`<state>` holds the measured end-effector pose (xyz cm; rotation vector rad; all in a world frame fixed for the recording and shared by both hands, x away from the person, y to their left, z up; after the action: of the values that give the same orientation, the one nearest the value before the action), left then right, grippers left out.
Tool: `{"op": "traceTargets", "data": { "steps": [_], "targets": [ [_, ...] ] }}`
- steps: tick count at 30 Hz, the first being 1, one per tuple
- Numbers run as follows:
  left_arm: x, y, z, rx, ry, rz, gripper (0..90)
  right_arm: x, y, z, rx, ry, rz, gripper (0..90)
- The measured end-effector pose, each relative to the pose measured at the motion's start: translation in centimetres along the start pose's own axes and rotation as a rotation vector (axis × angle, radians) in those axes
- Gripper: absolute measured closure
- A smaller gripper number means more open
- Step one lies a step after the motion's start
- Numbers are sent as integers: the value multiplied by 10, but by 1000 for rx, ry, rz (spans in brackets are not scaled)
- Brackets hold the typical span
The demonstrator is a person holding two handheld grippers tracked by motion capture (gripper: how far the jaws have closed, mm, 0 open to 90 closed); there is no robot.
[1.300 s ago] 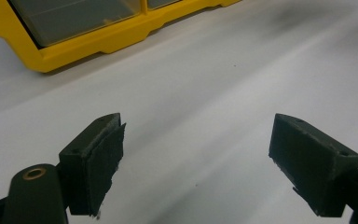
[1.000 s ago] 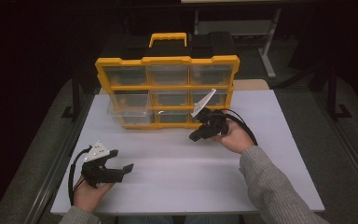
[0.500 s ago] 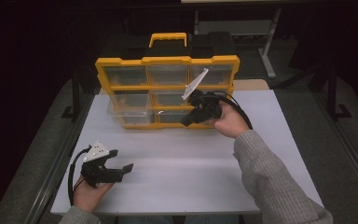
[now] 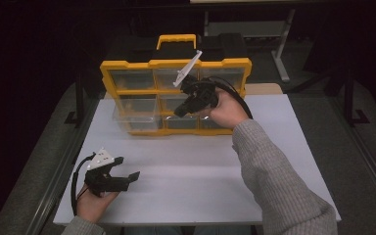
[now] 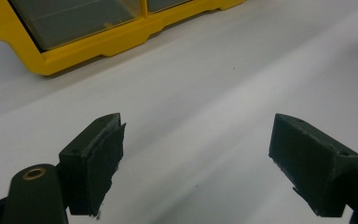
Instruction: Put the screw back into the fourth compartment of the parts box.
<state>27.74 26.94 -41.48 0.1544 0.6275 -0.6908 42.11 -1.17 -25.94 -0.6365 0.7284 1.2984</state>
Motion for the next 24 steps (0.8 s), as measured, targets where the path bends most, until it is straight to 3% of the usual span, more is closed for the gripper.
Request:
{"op": "traceTargets", "data": {
  "steps": [11, 22, 24],
  "targets": [
    [-1, 0, 1, 3, 10, -3, 172, 1, -6, 41, -25, -7, -5, 864],
    [-2, 0, 1, 13, 9, -2, 172, 9, -10, 67, -24, -12, 2, 864],
    [-1, -1, 1, -9, 1, -9, 172, 11, -10, 71, -21, -11, 4, 864]
  ]
}}
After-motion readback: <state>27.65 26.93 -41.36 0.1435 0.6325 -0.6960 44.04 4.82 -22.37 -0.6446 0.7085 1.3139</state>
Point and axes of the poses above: each handheld gripper's, and its own axes: x roughly forward along the jaws, z roughly out of its top, y roughly to its left, the point moved 2 cm from there along x, roughly forward along the jaws, and after that the axes turned 2 degrees about -x, right-handed, at the moved point
